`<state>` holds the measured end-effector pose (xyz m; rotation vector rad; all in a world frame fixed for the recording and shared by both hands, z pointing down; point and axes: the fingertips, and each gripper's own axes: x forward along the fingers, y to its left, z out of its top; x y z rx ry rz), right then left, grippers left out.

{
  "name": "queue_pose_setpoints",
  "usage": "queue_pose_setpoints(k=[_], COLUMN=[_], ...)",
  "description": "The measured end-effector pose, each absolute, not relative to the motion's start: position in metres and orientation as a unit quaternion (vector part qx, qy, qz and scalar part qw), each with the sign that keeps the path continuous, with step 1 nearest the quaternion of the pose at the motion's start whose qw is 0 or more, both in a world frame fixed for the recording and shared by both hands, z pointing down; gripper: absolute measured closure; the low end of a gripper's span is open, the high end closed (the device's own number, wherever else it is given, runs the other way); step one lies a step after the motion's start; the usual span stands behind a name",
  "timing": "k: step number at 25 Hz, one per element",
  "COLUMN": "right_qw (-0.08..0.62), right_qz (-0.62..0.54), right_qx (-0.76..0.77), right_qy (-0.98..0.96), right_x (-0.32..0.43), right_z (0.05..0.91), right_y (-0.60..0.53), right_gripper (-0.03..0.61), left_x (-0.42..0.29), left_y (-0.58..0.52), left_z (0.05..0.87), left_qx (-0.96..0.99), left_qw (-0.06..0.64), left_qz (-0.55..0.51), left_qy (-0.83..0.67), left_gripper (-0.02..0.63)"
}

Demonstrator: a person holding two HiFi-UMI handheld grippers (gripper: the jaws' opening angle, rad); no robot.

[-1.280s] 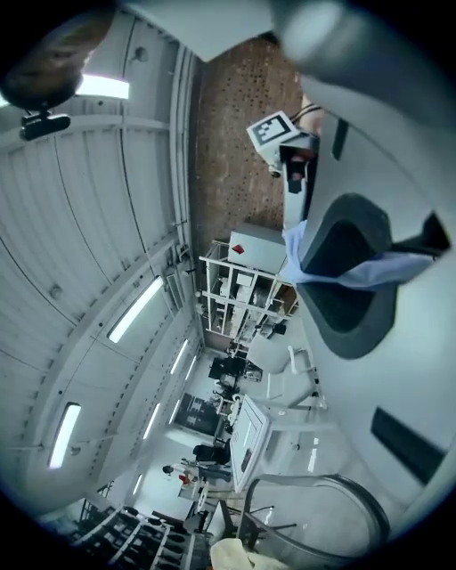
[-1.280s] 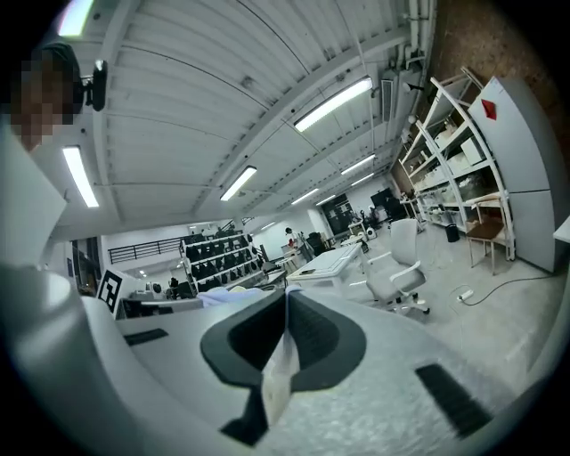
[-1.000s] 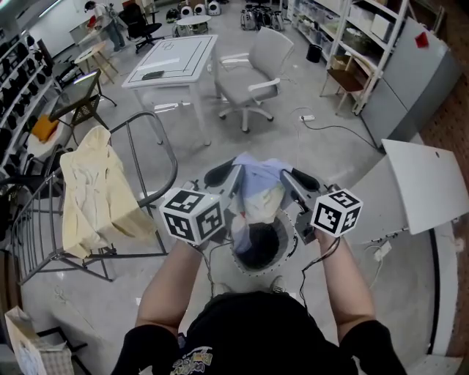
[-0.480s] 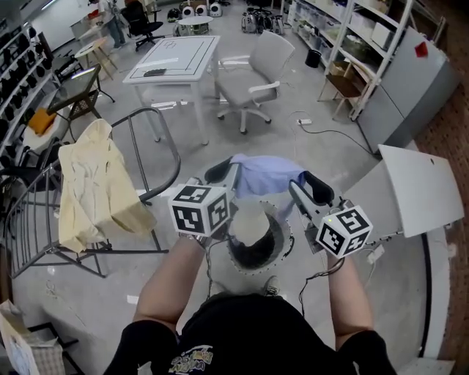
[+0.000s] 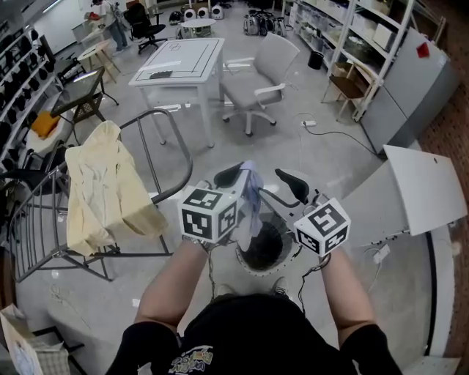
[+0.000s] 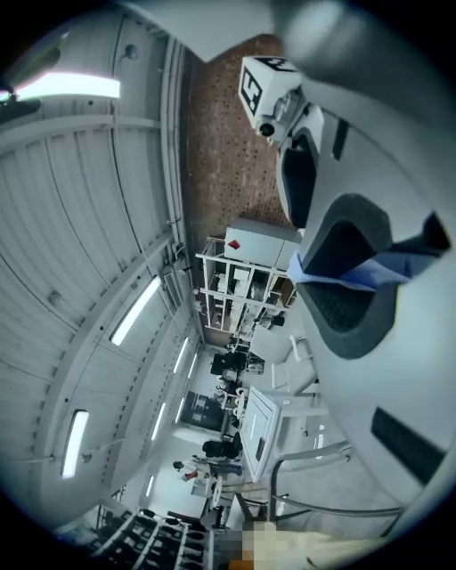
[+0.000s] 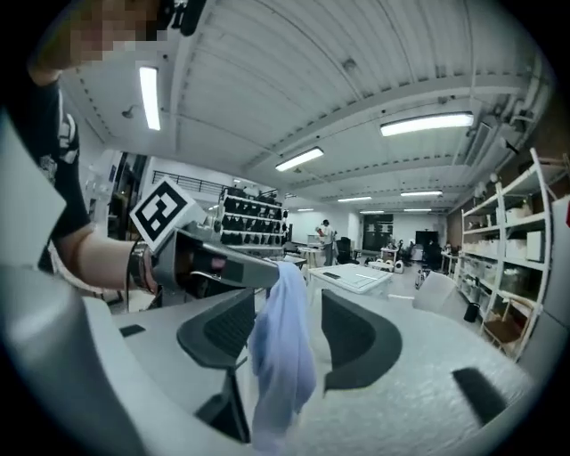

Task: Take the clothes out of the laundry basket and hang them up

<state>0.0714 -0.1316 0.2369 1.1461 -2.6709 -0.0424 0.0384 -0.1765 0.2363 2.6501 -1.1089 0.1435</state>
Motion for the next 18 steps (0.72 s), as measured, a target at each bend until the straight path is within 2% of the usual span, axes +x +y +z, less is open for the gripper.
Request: queue_pose_setpoints(k=[6,7,9,10,12,17,18], right_qw=[0.217,0.229,0.248,0.252,0.252,0.193,0.176], right_qz=[-0.065,-0.068,-0.073,-0.075,-0.070,-0.010,0.001], right_qx=[0.362,0.362,0.360,0.358,0.349,0.339,0.341], right_qy=[-0.904,-0.901,-0.896,-0.896,-0.900,-0.921,-0.924], right_x=[0.021,0.018,0.016,0.016,0.018,0.037,0.043], right_z=[0.266,0.270,0.278,0.281,0.281,0.263,0.258], right_y=[-0.141,-0.142,-0.141,-0.139,-0.135,-0.130,-0.130], right_gripper=[0.319,0.348,0.478,0.504,0.541,0.549,0.551], left_x=[0.034,0.032,0.027,0.025,0.021,0.019,0.019], left_y=[-0.157,-0.155,-0.152,-0.151,-0.149,-0.133,-0.130], left_z=[0.242,0.244,0.250,0.252,0.255,0.258,0.259], left_qx=[0.930,0.932,0.933,0.933,0.934,0.939,0.939], left_qw=[0.101,0.104,0.115,0.122,0.135,0.121,0.116], left_qz=[0.080,0.081,0.080,0.077,0.070,0.066,0.065], left_qy=[-0.344,-0.339,-0.332,-0.329,-0.323,-0.314,-0.316], left_gripper=[0.600,0.600,0.600,0.600,0.600,0.595,0.576])
